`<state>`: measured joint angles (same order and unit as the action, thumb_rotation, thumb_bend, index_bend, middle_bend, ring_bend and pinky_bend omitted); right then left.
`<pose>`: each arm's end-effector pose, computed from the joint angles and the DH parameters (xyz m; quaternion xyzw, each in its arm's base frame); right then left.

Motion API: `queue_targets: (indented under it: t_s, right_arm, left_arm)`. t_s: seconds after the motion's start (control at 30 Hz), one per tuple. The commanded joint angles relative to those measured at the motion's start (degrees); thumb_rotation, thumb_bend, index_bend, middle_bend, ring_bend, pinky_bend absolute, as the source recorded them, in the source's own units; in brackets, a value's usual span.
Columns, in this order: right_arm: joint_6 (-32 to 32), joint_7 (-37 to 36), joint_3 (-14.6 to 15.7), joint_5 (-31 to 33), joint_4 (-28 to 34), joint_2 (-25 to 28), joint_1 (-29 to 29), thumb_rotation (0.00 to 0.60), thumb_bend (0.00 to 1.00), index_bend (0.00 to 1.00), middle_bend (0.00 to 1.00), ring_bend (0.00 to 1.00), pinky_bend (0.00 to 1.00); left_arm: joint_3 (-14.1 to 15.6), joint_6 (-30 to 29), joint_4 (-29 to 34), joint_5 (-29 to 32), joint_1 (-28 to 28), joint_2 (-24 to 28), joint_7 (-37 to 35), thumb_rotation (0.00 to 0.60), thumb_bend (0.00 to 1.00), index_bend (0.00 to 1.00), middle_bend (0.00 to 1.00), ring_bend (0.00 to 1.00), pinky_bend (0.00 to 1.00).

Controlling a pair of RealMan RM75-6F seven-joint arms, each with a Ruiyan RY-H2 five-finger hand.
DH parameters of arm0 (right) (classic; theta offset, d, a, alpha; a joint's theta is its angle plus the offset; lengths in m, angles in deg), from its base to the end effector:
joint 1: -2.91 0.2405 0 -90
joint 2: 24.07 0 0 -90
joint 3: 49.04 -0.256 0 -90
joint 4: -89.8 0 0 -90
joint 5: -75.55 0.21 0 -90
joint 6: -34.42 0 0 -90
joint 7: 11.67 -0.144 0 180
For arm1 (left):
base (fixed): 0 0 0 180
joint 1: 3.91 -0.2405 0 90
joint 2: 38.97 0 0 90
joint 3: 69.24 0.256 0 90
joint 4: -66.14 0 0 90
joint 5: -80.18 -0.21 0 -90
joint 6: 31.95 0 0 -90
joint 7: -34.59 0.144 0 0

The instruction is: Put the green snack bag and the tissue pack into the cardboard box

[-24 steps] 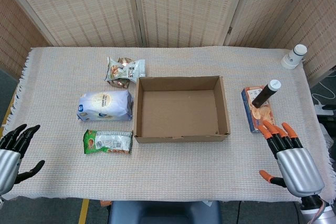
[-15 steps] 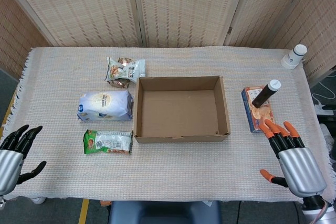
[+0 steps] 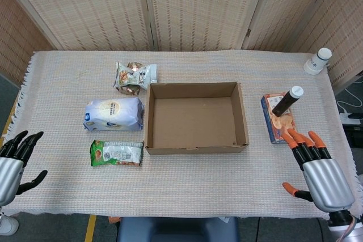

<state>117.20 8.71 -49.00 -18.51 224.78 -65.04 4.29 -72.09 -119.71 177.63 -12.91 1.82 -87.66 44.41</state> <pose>-0.1705 -0.1465 0.2055 0.6490 -0.3797 0.3802 0.5386 -0.2367 0.1779 0.2096 -0.6452 -0.3042 -0.4020 0.5741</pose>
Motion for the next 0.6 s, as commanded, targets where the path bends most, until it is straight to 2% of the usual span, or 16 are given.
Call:
queue_targets:
  t_s: [0.03,0.43,0.6]
  right_arm:
    - [0.3,-0.4,-0.1,-0.1,0.0,0.1,0.0,0.6,0.0,0.04,0.01,0.0,0.0]
    - [-0.1,0.4,0.7,-1.5,0.0,-0.2,-0.4,0.6,0.0,0.04,0.01,0.0,0.0]
    - [-0.4,1.0,0.9,-1.9,0.0,-0.6,-0.5,0.6,0.0,0.04,0.01,0.0,0.0]
  left_arm:
    - [-1.0,0.9,0.0,2.0,0.8,0.2,0.6,0.6,0.22,0.07,0.15,0.07,0.21]
    - [-0.5,1.0,0.7,0.0,1.0,0.4,-0.8,0.6,0.23,0.07,0.15,0.07,0.21]
    - [0.4,5.2,3.2,-2.2,3.4,-2.6,2.7,0.6,0.22,0.07,0.15,0.07,0.21]
